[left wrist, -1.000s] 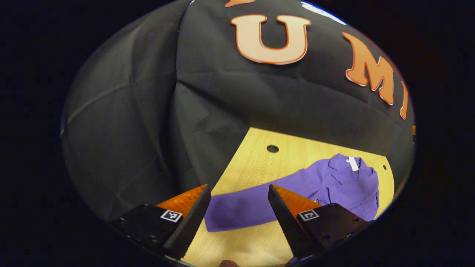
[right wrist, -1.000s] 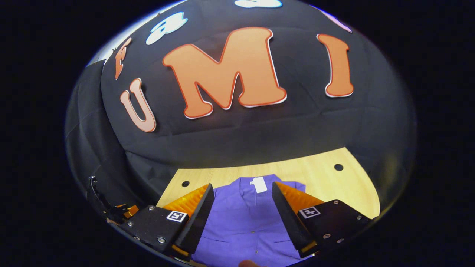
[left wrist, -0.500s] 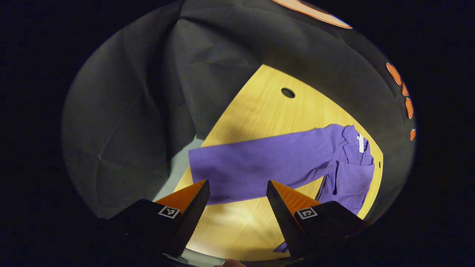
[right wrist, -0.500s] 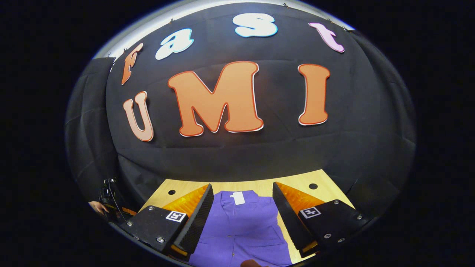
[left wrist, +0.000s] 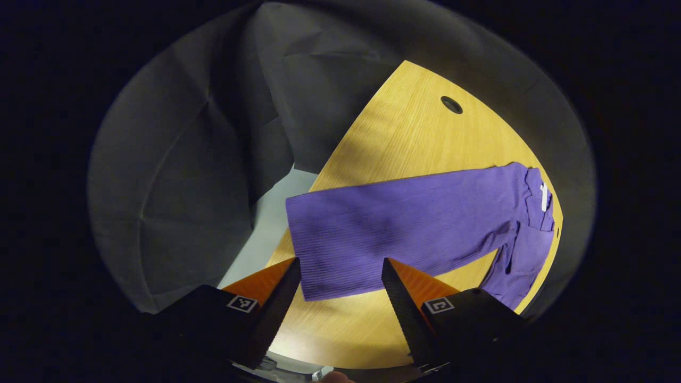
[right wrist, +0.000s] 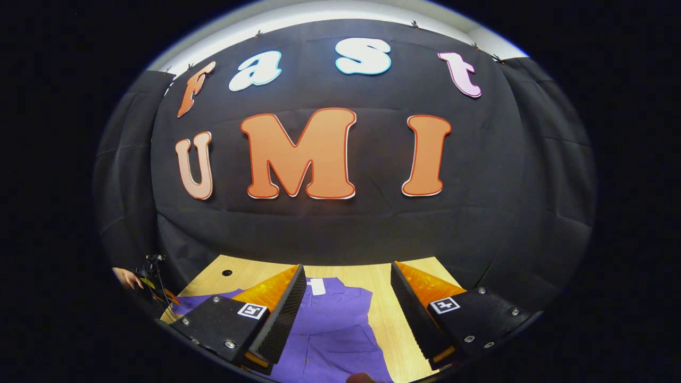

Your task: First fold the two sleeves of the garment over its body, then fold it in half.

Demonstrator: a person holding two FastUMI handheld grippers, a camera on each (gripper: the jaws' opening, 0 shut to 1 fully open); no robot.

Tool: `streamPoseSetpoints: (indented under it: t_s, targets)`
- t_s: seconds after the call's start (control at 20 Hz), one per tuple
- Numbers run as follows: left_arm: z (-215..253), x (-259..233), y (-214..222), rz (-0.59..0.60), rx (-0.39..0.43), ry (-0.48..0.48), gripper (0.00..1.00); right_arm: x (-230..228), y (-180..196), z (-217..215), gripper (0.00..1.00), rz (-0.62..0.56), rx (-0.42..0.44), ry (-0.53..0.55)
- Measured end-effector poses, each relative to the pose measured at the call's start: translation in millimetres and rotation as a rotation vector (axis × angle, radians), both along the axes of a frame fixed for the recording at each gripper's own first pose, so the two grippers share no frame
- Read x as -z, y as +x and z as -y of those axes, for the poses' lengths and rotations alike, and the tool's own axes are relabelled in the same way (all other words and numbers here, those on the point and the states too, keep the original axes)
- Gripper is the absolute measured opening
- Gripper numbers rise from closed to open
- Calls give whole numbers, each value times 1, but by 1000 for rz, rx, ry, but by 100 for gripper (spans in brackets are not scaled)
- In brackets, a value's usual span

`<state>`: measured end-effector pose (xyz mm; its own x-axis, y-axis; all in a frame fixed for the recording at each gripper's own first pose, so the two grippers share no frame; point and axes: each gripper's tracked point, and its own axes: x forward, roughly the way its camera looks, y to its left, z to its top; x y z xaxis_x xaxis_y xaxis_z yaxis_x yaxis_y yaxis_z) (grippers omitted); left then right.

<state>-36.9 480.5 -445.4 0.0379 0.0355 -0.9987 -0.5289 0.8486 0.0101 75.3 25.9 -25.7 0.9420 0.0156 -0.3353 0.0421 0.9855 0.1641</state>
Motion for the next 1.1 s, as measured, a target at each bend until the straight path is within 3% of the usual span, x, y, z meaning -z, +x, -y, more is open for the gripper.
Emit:
streamPoseSetpoints:
  t_s: [0.3,0.55,0.65,0.85,0.95,1.1]
  targets:
    - [-6,26,-9,-64,-32,-15,96,2,-12,1,95,-23,4,-13]
    - [-12,31,-5,-98,-16,19,80,0,-15,3,95,-22,4,-10]
    - [-13,32,-2,-99,-20,18,67,1,-16,4,95,-25,7,-10]
    - [-5,32,6,-103,-30,-4,14,3,-21,6,95,-33,5,-7]
    - [-2,23,11,-83,-13,2,7,5,-23,7,95,-35,0,-3]
    - [8,-6,28,-19,37,10,7,7,-21,13,95,-29,-6,16]
